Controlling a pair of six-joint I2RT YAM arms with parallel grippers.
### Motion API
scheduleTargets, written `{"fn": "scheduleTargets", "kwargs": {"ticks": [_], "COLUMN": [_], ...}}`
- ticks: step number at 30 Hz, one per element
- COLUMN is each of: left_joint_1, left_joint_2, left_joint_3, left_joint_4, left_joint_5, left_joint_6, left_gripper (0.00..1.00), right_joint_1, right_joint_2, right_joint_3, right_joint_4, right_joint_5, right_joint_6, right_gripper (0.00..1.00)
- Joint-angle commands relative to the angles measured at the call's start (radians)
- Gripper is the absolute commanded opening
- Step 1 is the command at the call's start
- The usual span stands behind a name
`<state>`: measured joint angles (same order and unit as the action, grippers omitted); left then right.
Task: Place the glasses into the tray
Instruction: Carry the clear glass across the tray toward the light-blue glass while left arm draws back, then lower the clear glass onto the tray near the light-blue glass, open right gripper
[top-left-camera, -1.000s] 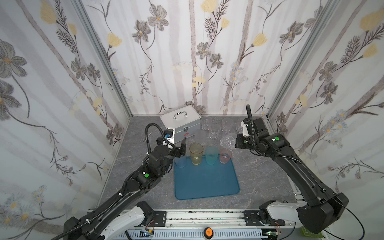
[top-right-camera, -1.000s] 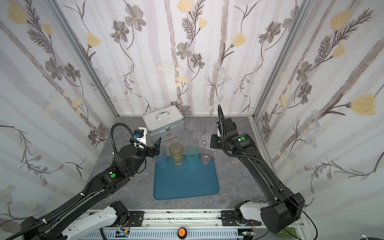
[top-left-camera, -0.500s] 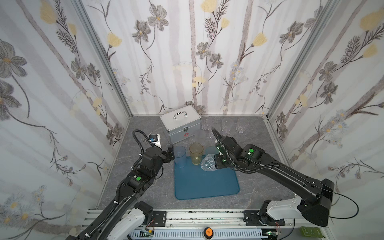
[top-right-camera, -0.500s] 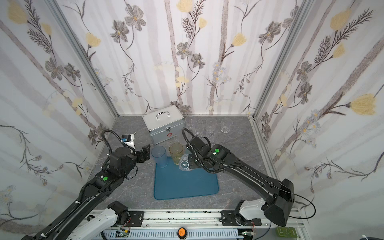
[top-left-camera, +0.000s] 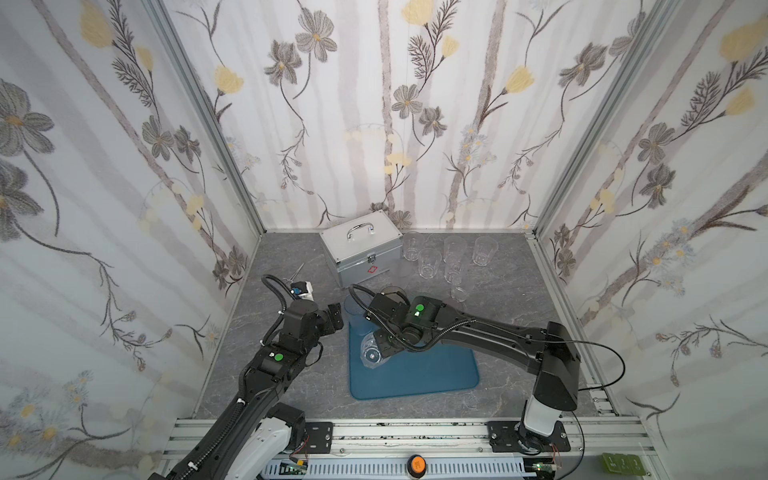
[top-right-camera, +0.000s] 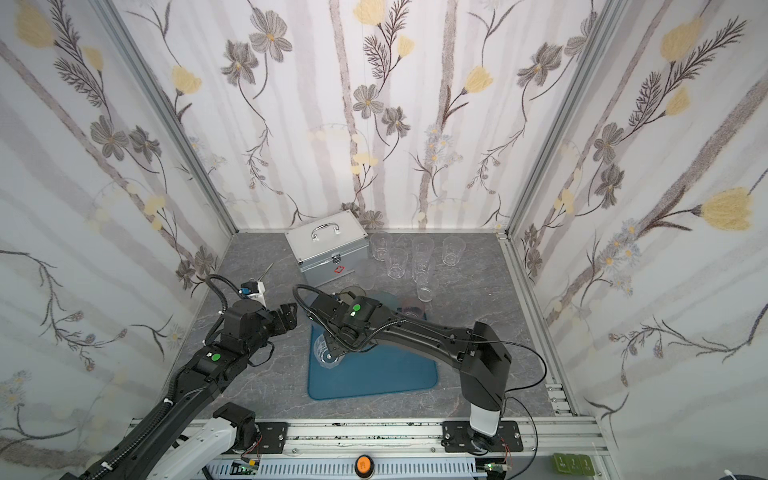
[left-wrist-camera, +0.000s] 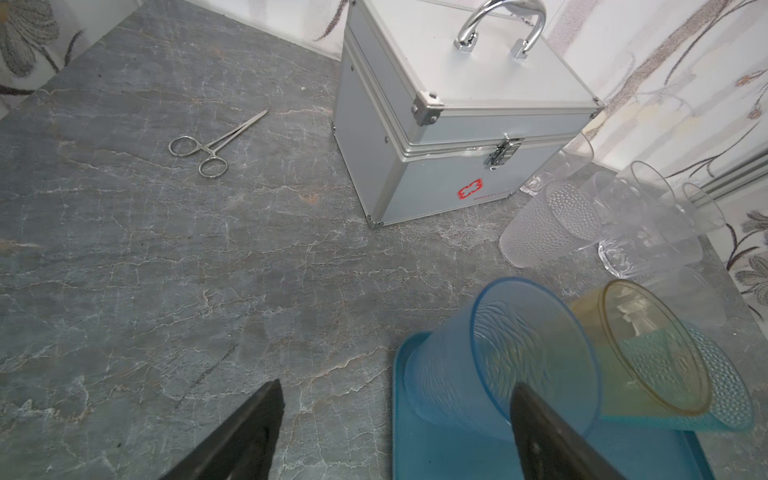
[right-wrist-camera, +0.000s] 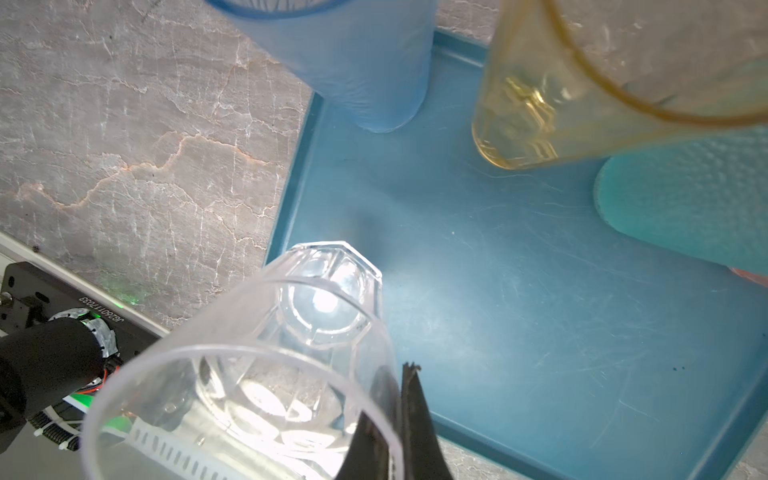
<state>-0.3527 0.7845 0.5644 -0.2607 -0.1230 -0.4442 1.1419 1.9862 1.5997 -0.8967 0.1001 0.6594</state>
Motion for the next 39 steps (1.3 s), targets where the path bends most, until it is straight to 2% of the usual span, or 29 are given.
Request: {"fn": "scheduleTargets", "kwargs": {"ticks": [1, 14, 27, 39], "left_joint_1": [0.016, 0.035, 0.034, 0.035], "left_joint_2": [-0.012, -0.052, -0.046, -0.041], "left_joint_3": [-0.012, -0.046, -0.054, -0.06], "left_joint_4": [0.005, 0.024, 0.036, 0.047], "left_joint_5": [0.016, 0.035, 0.053, 0.063], "left_joint_6": [-0.023, -0.004, -0.001, 0.002], "left_gripper": [0.88, 0.88, 0.88, 0.88], "right_joint_1": [0.005, -0.004, -0.035, -0.038], "right_joint_2": [0.059, 0.264, 0.332, 0.362], "right_joint_3": [0.057, 0.248, 0.301, 0.312], "right_joint_4": [-0.016, -0.111, -0.095, -0.056], "right_joint_5": [-0.014, 0.006, 0.008, 0.004], "right_joint_6": [-0.024, -0.088, -0.113, -0.094], "right_gripper": [0.0, 0.0, 0.0, 0.04]}}
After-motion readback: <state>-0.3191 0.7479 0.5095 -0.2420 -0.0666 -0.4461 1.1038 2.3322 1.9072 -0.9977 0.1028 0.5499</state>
